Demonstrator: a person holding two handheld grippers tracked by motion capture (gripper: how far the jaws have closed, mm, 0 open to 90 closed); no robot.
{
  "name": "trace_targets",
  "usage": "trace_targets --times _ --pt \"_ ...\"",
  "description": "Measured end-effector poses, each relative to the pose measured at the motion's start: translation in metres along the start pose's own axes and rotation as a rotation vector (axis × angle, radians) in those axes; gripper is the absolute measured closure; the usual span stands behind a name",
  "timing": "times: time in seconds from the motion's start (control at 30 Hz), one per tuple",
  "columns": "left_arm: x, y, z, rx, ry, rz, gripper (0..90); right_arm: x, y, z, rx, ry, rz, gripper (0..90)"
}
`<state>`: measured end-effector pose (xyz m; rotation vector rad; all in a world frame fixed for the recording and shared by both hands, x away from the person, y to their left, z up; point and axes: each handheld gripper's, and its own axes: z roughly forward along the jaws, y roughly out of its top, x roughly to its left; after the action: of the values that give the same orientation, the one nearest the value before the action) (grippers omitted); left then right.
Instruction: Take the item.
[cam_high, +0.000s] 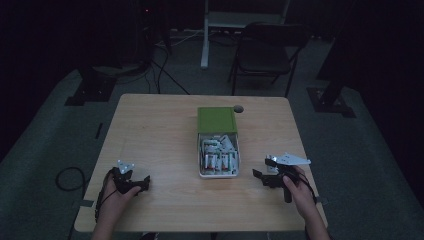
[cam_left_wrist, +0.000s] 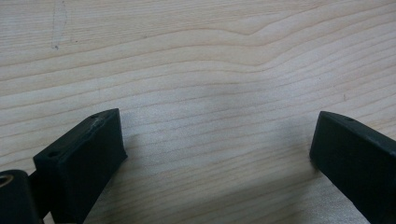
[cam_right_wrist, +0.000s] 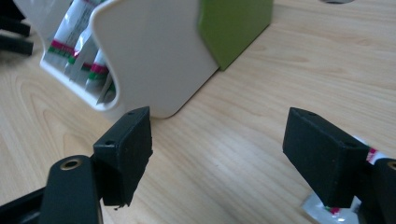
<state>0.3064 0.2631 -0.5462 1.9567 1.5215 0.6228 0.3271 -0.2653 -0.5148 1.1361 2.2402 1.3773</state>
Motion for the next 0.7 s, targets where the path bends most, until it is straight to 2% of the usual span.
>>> trace_targets --times 0.17,0.3,0.47,0.63,0.7 --pt "0.000 0.000 0.000 0.000 0.000 0.000 3.3 0.006 -0.005 0.007 0.015 0.022 -0.022 23.6" --pt "0.000 0.000 0.000 0.000 0.000 0.000 3.3 0.012 -0.009 0.012 0.036 0.039 -0.074 23.5" --pt "0.000 0.000 0.000 0.000 0.000 0.000 3.3 0.016 -0.014 0.016 0.055 0.060 -0.104 23.5" --pt "0.000 0.000 0.000 0.000 0.000 0.000 3.3 0.018 -0.020 0.019 0.116 0.070 -0.166 23.5" --pt "0.000 0.000 0.000 0.000 0.000 0.000 3.3 0.018 -0.023 0.020 0.123 0.074 -0.165 23.5"
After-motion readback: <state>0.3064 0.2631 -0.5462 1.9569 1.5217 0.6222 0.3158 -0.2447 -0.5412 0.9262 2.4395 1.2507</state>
